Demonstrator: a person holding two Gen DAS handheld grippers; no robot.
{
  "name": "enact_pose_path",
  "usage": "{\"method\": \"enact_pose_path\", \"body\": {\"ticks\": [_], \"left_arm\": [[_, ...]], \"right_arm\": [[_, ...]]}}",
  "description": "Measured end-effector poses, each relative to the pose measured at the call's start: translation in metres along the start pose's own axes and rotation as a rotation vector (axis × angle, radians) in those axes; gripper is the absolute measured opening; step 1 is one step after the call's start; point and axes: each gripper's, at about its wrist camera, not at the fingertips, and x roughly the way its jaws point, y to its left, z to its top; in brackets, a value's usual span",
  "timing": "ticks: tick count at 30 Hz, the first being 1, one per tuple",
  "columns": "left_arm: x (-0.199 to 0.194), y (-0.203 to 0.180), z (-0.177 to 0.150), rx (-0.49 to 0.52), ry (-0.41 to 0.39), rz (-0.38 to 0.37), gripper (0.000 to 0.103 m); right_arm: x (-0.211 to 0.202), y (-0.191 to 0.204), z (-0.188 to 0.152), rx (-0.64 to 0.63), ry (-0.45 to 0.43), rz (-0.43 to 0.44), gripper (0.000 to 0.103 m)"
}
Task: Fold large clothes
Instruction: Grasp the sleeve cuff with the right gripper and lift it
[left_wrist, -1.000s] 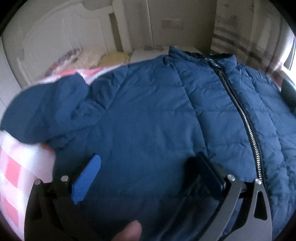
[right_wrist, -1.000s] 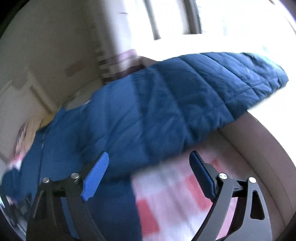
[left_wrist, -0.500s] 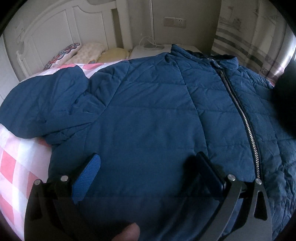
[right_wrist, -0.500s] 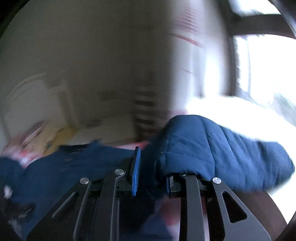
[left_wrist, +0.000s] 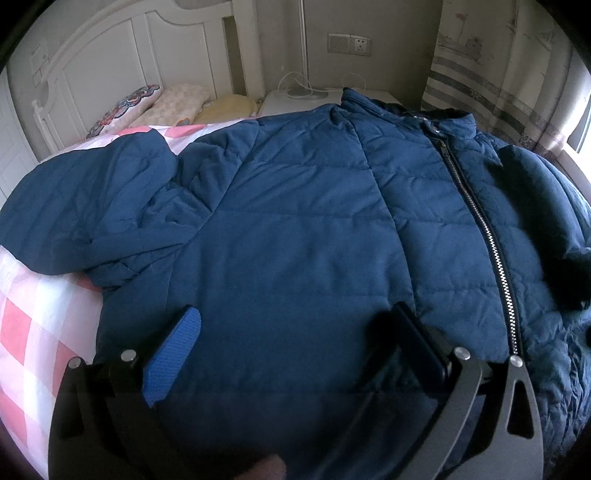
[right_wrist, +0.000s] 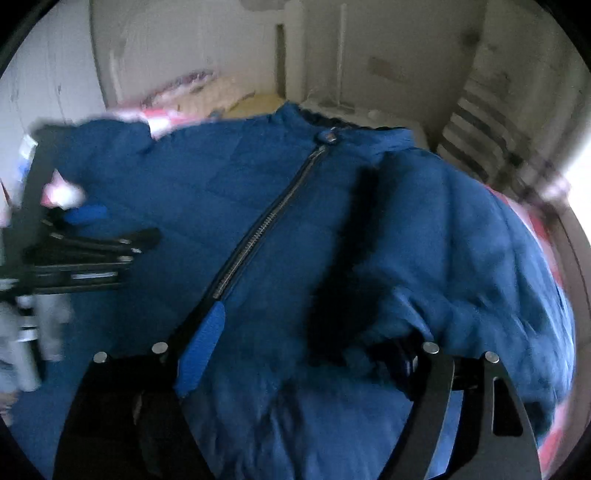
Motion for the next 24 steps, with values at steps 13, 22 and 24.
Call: {"method": "enact_pose_path", "body": {"ticks": [13, 22, 24], "left_arm": [[0.001, 0.002, 0.001, 0.01, 0.02, -0.018, 0.101], [0.001, 0.003, 0.0, 0.006, 0.016, -0.036, 0.101], [-0.002, 0.007, 0.0, -0.011, 0.002, -0.058, 0.101]], "right_arm": [[-0.095, -0.165, -0.094, 0.857, -0.239, 0.085, 0.076], [-0.043, -0.207, -0.093, 1.141, -0.327, 0.081, 0.038], [-0.054, -0.201, -0.076, 1.029, -0.382, -0.02, 0.031]]}}
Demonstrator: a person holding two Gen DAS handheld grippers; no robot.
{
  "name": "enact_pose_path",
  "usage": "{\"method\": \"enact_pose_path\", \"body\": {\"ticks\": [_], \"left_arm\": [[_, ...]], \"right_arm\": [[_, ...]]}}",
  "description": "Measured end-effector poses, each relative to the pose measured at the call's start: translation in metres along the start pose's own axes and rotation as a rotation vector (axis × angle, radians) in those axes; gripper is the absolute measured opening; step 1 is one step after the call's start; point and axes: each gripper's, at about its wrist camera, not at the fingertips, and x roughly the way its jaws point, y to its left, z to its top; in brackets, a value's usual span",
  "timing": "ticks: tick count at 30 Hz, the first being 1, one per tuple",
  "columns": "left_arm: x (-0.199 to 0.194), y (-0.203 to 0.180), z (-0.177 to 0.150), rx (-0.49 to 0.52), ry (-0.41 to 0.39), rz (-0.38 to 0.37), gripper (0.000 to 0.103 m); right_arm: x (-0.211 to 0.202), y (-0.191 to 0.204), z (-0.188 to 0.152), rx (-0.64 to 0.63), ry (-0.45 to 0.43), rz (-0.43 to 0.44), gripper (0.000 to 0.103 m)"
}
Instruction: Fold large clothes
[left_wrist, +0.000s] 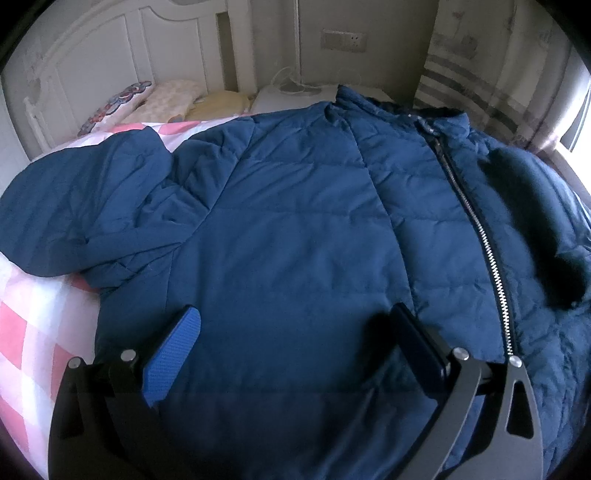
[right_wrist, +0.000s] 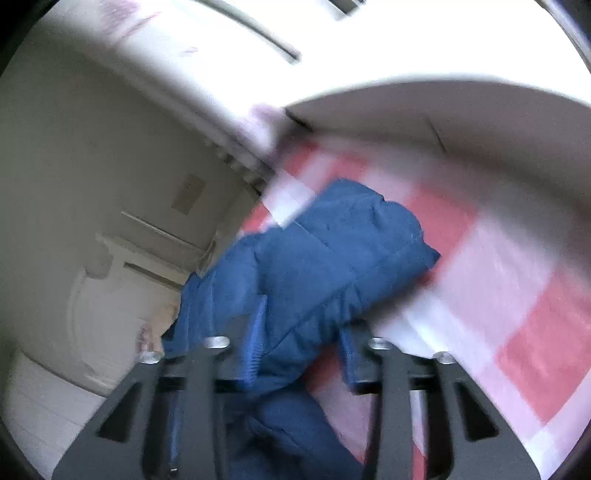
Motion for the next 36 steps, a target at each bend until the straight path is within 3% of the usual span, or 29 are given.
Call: {"method": "enact_pose_path", "body": {"ticks": [2, 4, 9, 11, 12, 14, 16, 19, 21, 25, 28, 31, 36], "left_arm": [[-0.008, 0.012, 0.001, -0.063, -0.044, -0.035, 0.099], [-0.015, 0.032, 0.001, -0.162, -0.081, -0.084, 0.099], [-0.022, 0.068, 0.001, -0.345, -0.131, -0.14, 0.099], [-0.026, 0.073, 0.001, -0.372, -0.157, -0.132, 0.099], [-0.027, 0.075, 0.001, -0.379, -0.169, -0.123, 0.099], [-0.03, 0.078, 0.001, -0.396, -0.187, -0.11, 0.099], [-0.029, 0.081, 0.001, -0.41, -0.179, -0.121, 0.099], [-0.029, 0.082, 0.003, -0.415, -0.176, -0.139, 0.099], [-0.029, 0.084, 0.003, -0.415, -0.177, -0.162, 0.099], [-0.031, 0.094, -0.001, -0.46, -0.198, -0.218, 0.099], [-0.034, 0.097, -0.003, -0.486, -0.214, -0.285, 0.099], [-0.027, 0.09, 0.001, -0.468, -0.174, -0.456, 0.099], [-0.007, 0.057, 0.009, -0.439, 0.008, -0.707, 0.099]], "right_arm": [[-0.013, 0.04, -0.002, -0.183, -0.09, -0.007, 0.029], [-0.019, 0.091, -0.013, -0.386, -0.139, 0.043, 0.029], [-0.012, 0.217, -0.092, -0.932, -0.115, 0.221, 0.032], [0.004, 0.248, -0.136, -1.108, 0.016, 0.289, 0.064], [0.012, 0.257, -0.152, -1.166, 0.069, 0.301, 0.091], [0.019, 0.262, -0.181, -1.253, 0.101, 0.322, 0.092], [0.018, 0.255, -0.189, -1.25, 0.113, 0.345, 0.092], [0.005, 0.224, -0.163, -1.124, 0.076, 0.33, 0.092], [0.004, 0.2, -0.14, -1.028, 0.039, 0.25, 0.092], [0.018, 0.133, -0.091, -0.863, 0.017, -0.096, 0.087], [0.017, 0.106, -0.084, -0.874, 0.036, -0.185, 0.086], [0.018, 0.099, -0.09, -0.933, 0.041, -0.235, 0.086], [0.027, 0.081, -0.085, -0.875, 0.061, -0.294, 0.086]]}}
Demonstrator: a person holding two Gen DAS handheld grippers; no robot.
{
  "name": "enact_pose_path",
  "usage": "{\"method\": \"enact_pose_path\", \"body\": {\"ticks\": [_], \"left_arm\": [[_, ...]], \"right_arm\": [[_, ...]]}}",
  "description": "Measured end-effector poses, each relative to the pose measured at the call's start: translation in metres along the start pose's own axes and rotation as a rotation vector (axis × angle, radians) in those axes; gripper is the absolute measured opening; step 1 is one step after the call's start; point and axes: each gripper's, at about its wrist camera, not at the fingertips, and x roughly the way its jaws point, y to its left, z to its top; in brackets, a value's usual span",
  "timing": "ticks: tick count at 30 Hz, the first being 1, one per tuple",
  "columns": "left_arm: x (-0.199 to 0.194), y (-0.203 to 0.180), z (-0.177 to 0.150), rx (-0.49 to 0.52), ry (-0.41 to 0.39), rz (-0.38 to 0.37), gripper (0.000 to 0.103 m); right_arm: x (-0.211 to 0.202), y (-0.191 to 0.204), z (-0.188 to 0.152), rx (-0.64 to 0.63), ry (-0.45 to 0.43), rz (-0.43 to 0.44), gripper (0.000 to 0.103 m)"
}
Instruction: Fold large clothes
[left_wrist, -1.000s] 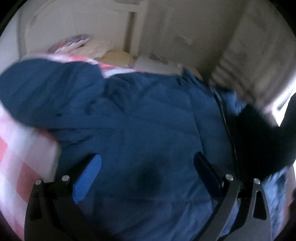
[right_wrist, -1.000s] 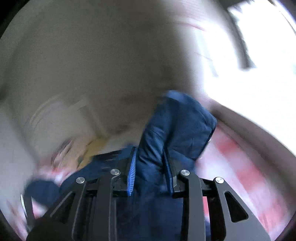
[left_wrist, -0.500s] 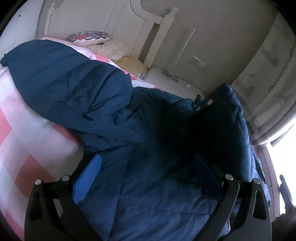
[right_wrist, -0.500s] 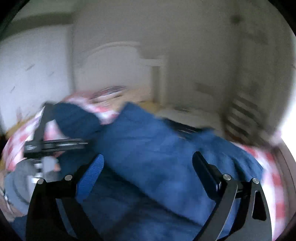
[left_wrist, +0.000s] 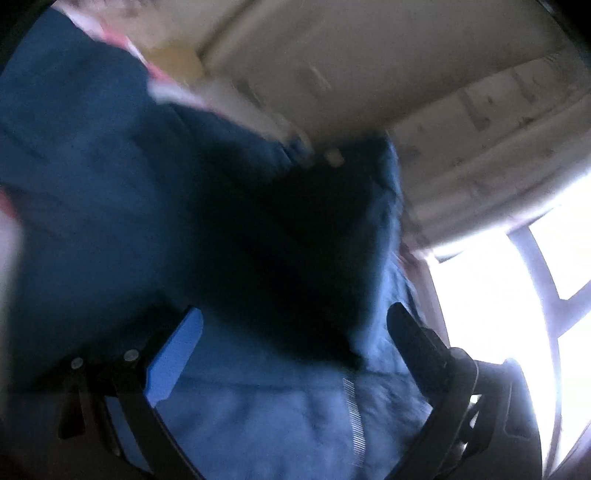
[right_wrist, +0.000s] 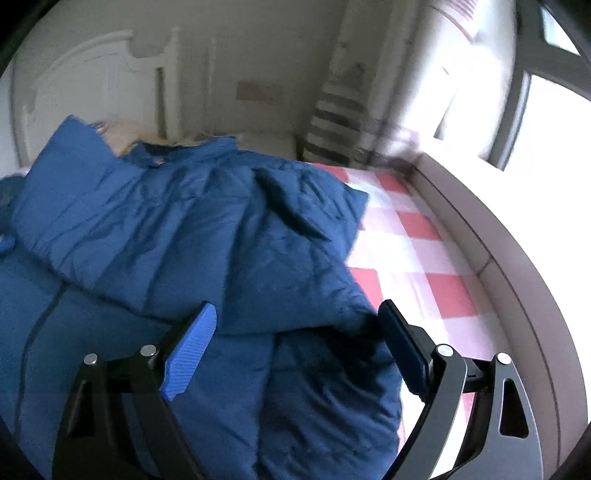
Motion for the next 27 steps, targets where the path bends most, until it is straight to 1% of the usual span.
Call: {"method": "enact_pose_path", "body": {"ticks": [2, 4, 6, 7, 9, 10, 11, 12, 13, 14, 15, 16, 17, 18, 19, 20, 21, 22, 23, 24, 25, 27], "left_arm": [[0.015, -0.004, 0.002, -0.054, 0.056, -0.05, 0.099], [0.028, -0.007, 0.007, -0.094, 0.082, -0.092, 0.099], [0.039, -0.005, 0.013, -0.162, 0.065, -0.145, 0.097], [0.043, -0.002, 0.017, -0.209, 0.049, -0.17, 0.092], [0.051, 0.008, 0.021, -0.331, 0.021, -0.226, 0.058], [0.053, 0.012, 0.02, -0.382, -0.003, -0.237, 0.05], [0.049, 0.008, 0.018, -0.38, -0.044, -0.214, 0.039], [0.04, -0.001, 0.015, -0.338, -0.083, -0.163, 0.035], [0.03, -0.019, 0.012, -0.24, -0.133, -0.082, 0.034], [0.016, -0.049, 0.004, -0.046, -0.221, 0.053, 0.034], [0.007, -0.078, -0.008, 0.123, -0.3, 0.165, 0.034], [-0.001, -0.115, -0.031, 0.358, -0.412, 0.304, 0.034], [-0.005, -0.135, -0.048, 0.486, -0.477, 0.365, 0.034], [-0.009, -0.151, -0.065, 0.59, -0.532, 0.392, 0.037], [-0.013, -0.16, -0.077, 0.637, -0.557, 0.399, 0.041], [-0.014, -0.163, -0.081, 0.646, -0.558, 0.417, 0.055], [-0.013, -0.161, -0.082, 0.631, -0.542, 0.448, 0.083], [-0.012, -0.154, -0.08, 0.604, -0.516, 0.468, 0.097], [-0.002, -0.144, -0.069, 0.551, -0.46, 0.477, 0.101], [-0.001, -0.132, -0.065, 0.501, -0.419, 0.488, 0.101], [-0.001, -0.121, -0.063, 0.453, -0.407, 0.538, 0.101], [-0.009, -0.102, -0.062, 0.379, -0.414, 0.629, 0.101]], "right_arm": [[-0.006, -0.014, -0.015, 0.051, 0.012, 0.012, 0.086], [-0.006, -0.021, -0.015, 0.086, 0.009, 0.028, 0.086], [-0.006, -0.022, -0.015, 0.089, 0.007, 0.032, 0.086], [-0.006, -0.021, -0.015, 0.086, 0.007, 0.03, 0.086], [-0.006, -0.019, -0.016, 0.08, 0.009, 0.024, 0.086], [-0.006, -0.019, -0.015, 0.079, 0.009, 0.025, 0.086], [-0.008, -0.017, -0.016, 0.079, 0.009, 0.026, 0.086], [-0.008, -0.018, -0.016, 0.082, 0.008, 0.029, 0.086], [-0.009, -0.017, -0.016, 0.084, 0.009, 0.03, 0.086], [-0.008, -0.017, -0.016, 0.086, 0.01, 0.034, 0.086], [-0.008, -0.018, -0.016, 0.089, 0.011, 0.038, 0.086], [-0.008, -0.017, -0.016, 0.091, 0.011, 0.039, 0.086], [-0.009, -0.017, -0.016, 0.092, 0.011, 0.04, 0.086], [-0.009, -0.018, -0.016, 0.091, 0.01, 0.041, 0.086], [-0.009, -0.018, -0.016, 0.09, 0.009, 0.042, 0.087], [-0.009, -0.018, -0.016, 0.089, 0.009, 0.042, 0.087], [-0.009, -0.018, -0.016, 0.089, 0.008, 0.044, 0.088], [-0.009, -0.017, -0.016, 0.089, 0.007, 0.044, 0.088], [-0.009, -0.018, -0.016, 0.091, 0.007, 0.045, 0.088], [-0.009, -0.018, -0.016, 0.092, 0.006, 0.048, 0.088], [-0.009, -0.018, -0.016, 0.093, 0.006, 0.049, 0.088], [-0.009, -0.018, -0.016, 0.096, 0.006, 0.051, 0.088]]}}
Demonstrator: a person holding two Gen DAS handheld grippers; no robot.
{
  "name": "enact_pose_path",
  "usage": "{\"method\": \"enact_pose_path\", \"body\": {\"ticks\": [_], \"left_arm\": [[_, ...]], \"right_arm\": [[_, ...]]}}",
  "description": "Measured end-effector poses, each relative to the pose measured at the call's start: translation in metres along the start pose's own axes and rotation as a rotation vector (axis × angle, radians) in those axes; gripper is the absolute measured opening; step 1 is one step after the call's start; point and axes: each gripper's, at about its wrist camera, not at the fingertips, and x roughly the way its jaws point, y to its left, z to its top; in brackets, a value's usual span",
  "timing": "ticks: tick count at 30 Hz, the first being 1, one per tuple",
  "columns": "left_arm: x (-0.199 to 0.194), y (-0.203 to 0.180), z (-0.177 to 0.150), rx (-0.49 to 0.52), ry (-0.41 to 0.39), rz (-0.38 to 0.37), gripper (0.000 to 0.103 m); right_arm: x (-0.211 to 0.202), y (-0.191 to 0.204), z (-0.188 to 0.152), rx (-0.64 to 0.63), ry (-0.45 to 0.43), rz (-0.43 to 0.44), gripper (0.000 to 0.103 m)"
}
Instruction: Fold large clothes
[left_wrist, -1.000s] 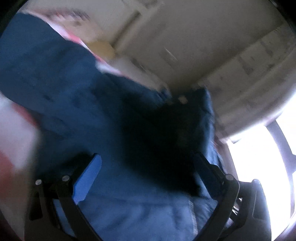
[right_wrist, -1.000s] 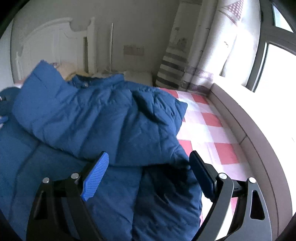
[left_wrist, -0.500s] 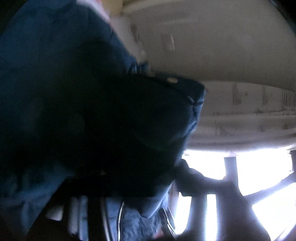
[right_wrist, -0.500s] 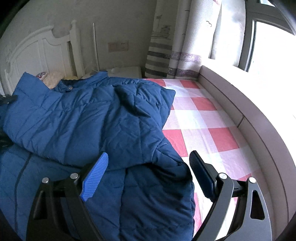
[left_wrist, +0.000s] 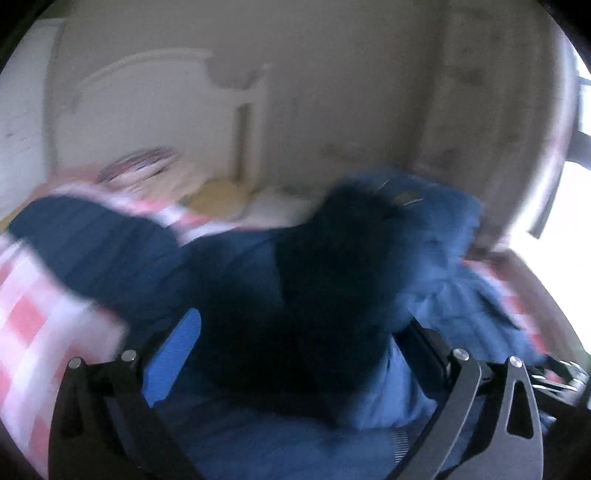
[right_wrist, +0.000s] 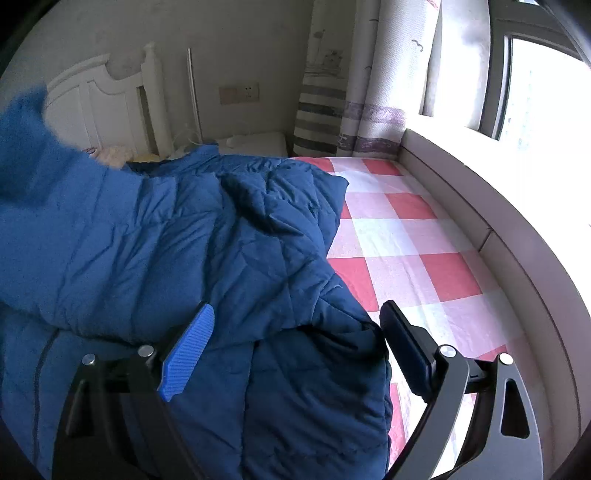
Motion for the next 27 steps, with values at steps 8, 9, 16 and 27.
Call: {"method": "enact_pose_path", "body": {"ticks": [8, 9, 16, 27], "left_arm": [[-0.005, 0.112, -0.002, -0.513, -0.003, -0.076, 0.101], [0.003, 0.117, -0.004, -0.552, 0.058, -0.17, 0.101], [0.053, 0.124, -0.04, -0.795, 0.362, -0.441, 0.1], [0.127, 0.104, -0.027, -1.067, 0.57, -0.69, 0.056]], "right_arm": [[-0.001, 0.003, 0.0, -0.006, 0.0, -0.002, 0.089], [0.0, 0.003, 0.0, -0.006, 0.0, -0.003, 0.089], [0.0, 0.004, 0.0, -0.008, 0.001, -0.005, 0.089], [0.001, 0.004, 0.0, -0.005, 0.004, -0.002, 0.09]]}}
